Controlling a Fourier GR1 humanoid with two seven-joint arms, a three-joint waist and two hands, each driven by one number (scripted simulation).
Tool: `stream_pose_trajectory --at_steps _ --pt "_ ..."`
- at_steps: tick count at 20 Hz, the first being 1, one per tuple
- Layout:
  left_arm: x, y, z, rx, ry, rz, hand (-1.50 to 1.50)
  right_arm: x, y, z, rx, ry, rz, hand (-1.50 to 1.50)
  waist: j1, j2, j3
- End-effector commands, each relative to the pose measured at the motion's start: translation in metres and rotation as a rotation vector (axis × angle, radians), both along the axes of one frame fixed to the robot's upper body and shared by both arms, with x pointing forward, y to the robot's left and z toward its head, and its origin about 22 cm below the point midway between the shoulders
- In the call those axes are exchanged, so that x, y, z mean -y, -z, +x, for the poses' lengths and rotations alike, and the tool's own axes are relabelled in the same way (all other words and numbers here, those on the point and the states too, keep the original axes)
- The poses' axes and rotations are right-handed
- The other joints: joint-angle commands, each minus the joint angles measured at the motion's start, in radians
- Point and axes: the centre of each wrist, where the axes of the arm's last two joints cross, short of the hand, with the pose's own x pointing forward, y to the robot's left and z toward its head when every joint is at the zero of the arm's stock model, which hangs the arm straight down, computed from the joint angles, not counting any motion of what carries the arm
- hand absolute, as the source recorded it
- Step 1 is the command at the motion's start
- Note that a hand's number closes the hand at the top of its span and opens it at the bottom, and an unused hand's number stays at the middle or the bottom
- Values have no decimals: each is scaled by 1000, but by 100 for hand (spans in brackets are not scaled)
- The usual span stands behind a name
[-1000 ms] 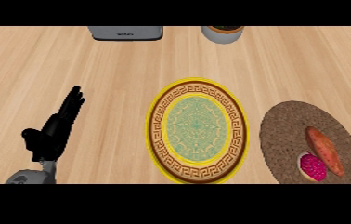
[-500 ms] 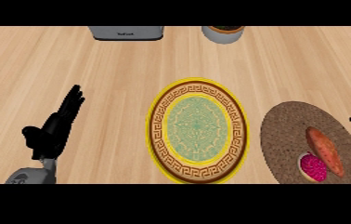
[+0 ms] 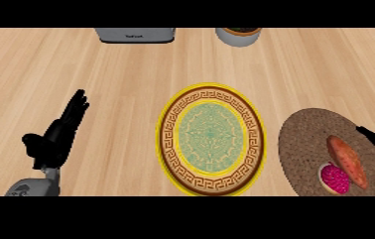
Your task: Pick the sweet potato from the placemat and place it in the plate
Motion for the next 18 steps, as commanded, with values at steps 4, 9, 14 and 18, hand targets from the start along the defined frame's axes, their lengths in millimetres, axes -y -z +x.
stream_pose_trajectory --at_steps 4,9,14,18 --pt "2 5 -6 -1 7 -2 0 6 33 10 -36 4 -79 -150 2 0 0" --pt "4 -8 4 -6 15 11 0 1 53 32 -29 33 -74 -150 2 0 0" --pt "7 -5 -2 0 9 4 0 7 62 20 -105 -85 -22 150 2 0 0" --pt "-6 -2 -3 -12 14 14 0 15 69 21 -50 -102 3 150 1 0 0"
